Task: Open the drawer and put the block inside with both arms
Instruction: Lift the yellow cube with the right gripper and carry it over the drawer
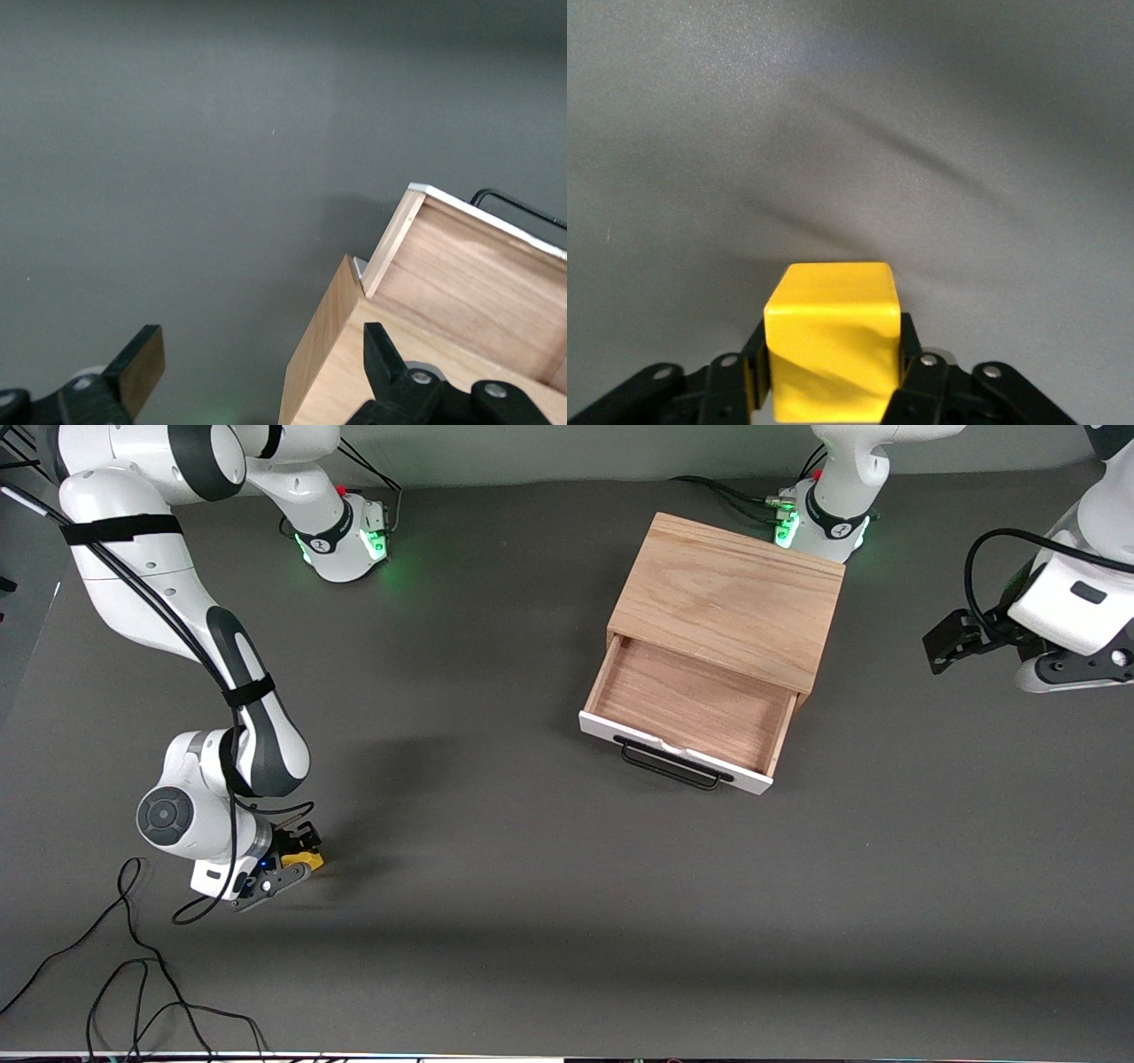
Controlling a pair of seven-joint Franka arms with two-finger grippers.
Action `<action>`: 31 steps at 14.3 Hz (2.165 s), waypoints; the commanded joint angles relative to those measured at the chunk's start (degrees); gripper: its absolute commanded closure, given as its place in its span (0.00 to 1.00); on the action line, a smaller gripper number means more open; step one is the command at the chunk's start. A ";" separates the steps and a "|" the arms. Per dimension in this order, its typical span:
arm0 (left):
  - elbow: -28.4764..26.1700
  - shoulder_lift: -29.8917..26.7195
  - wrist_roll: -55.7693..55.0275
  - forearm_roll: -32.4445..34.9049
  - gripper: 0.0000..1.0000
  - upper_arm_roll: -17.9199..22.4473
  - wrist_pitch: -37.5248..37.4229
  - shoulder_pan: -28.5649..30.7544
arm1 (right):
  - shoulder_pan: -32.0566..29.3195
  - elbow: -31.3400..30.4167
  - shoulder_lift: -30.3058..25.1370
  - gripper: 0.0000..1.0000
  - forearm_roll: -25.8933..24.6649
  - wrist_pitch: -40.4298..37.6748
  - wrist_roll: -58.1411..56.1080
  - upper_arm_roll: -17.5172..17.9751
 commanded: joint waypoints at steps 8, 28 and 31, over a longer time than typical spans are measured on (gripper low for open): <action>-1.88 -3.01 5.13 -0.64 0.00 1.77 -0.86 0.96 | -0.01 16.45 -2.81 0.89 0.61 -21.30 23.39 5.78; -2.50 -3.27 6.53 -7.50 0.00 2.82 -1.56 3.69 | 21.32 35.56 3.33 0.89 -9.05 -19.96 96.09 33.40; -2.58 -3.27 7.14 -7.50 0.00 2.82 -2.35 3.69 | 25.72 35.03 5.36 0.89 -9.94 -18.80 97.52 33.40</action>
